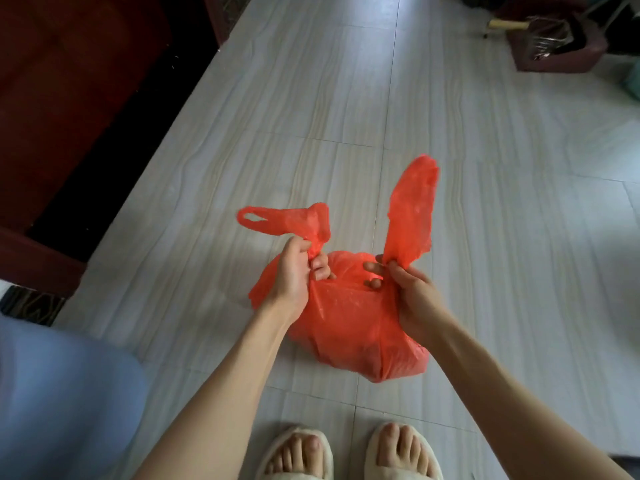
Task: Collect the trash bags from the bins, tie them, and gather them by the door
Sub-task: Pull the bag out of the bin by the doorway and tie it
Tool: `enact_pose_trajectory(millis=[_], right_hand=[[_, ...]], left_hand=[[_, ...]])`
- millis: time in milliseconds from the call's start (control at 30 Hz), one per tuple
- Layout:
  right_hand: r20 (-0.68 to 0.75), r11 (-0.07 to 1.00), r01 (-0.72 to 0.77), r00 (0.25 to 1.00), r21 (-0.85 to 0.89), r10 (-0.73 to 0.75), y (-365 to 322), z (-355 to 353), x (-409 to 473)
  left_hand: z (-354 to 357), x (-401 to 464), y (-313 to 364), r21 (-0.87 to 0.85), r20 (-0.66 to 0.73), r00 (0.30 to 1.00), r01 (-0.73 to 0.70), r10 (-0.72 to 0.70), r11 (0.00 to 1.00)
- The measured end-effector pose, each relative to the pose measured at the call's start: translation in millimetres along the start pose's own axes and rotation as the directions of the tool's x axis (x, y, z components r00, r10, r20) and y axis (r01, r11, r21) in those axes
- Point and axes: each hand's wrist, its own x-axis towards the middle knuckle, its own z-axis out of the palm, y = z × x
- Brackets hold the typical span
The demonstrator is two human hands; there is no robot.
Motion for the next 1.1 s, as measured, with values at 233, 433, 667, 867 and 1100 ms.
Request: enact_pose_trajectory(millis=[233, 433, 667, 867, 1100], right_hand=[[0.046, 0.995, -0.003, 0.999, -0.104, 0.008, 2.1, 0.0, 0.4], [0.055, 0.994, -0.034, 0.998, -0.105, 0.040, -0.3, 0.4, -1.7], [0.273, 0.974, -0.103, 0.949, -0.204, 0.157, -6.4, -2.3, -4.8], [0.138, 0.982, -0.053, 0.987, -0.182, 0.079, -6.1, 3.9, 1.5], [-0.190, 0.797, 0.188, 0.916, -0.574, -0.353, 3.6, 16.9, 11.8]], left_hand=[[5.9, 6.1, -13.3, 0.341, -0.155, 0.985, -0.019, 0.076, 0.940], [10.5, 1.0, -3.3, 0.363, -0.122, 0.987, -0.050, 0.101, 0.930], [5.8, -1.5, 1.0, 0.545, 0.145, 0.988, -0.040, -0.047, 0.838], [-1.9, -6.0, 0.8, 0.600, 0.238, 0.967, -0.074, -0.089, 0.797], [-5.8, -15.3, -13.5, 0.684, 0.340, 0.924, -0.371, 0.176, 0.628]])
